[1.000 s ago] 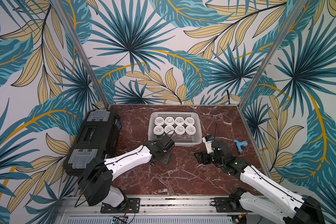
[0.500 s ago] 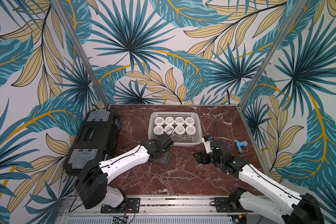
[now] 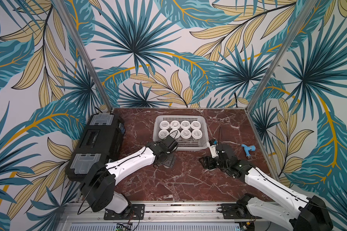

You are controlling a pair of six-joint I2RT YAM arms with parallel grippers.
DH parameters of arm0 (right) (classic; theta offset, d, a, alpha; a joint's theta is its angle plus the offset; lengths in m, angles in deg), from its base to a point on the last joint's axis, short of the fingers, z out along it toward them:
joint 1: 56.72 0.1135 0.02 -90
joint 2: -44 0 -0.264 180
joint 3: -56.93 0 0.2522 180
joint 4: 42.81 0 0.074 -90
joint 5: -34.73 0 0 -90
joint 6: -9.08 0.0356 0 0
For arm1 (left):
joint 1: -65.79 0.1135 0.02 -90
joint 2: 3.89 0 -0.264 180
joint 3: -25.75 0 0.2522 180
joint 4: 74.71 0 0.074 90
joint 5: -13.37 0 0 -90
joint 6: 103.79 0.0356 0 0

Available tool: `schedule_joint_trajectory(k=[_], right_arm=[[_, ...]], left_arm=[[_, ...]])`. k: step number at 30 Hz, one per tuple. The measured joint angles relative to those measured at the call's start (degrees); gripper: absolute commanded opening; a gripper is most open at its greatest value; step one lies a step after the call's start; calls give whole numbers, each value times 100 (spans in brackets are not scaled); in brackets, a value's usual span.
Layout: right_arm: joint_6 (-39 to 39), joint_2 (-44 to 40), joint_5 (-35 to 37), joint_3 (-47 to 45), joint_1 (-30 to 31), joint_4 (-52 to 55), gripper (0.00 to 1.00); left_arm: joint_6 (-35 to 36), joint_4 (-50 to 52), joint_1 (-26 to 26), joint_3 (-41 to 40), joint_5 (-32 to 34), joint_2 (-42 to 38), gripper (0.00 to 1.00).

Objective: Put the yogurt in the basket
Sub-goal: Pick up the yogurt from the center of the board.

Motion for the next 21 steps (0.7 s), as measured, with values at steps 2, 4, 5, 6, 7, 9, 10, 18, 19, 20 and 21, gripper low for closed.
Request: schedule_joint_trajectory(k=[2, 4, 5, 6, 7, 9, 10, 18, 19, 20, 21], right_arm=[[-13, 13, -17, 7, 0, 0, 78], [-20, 13, -22, 13, 0, 0, 78], [-33, 13, -22, 17, 0, -2, 78], [-37, 15, -22, 24, 0, 0, 78], [-37, 22, -22, 28, 0, -2, 78], [-37, 55, -31, 44, 0, -2, 78], [-39, 76, -42, 48, 0, -2, 77], [-37, 105, -66, 50, 0, 0, 77], [-37, 105, -63, 52, 0, 0, 78], [-39, 105, -66, 52, 0, -2, 78], [-37, 105, -66, 52, 0, 0, 78]], left_arm=[[35, -22, 2, 15, -31, 63, 84], [48, -26, 2, 15, -107, 114, 83], [52, -31, 0, 15, -144, 142, 83], [55, -37, 2, 17, -175, 160, 83], [57, -46, 2, 17, -208, 186, 83], [63, -52, 2, 17, -256, 227, 83], [74, -55, 0, 17, -267, 243, 83], [98, -63, 2, 61, -262, 299, 83], [96, -61, 11, 61, -262, 306, 82], [98, -63, 13, 61, -262, 313, 81], [101, -63, 20, 61, -262, 319, 81]])
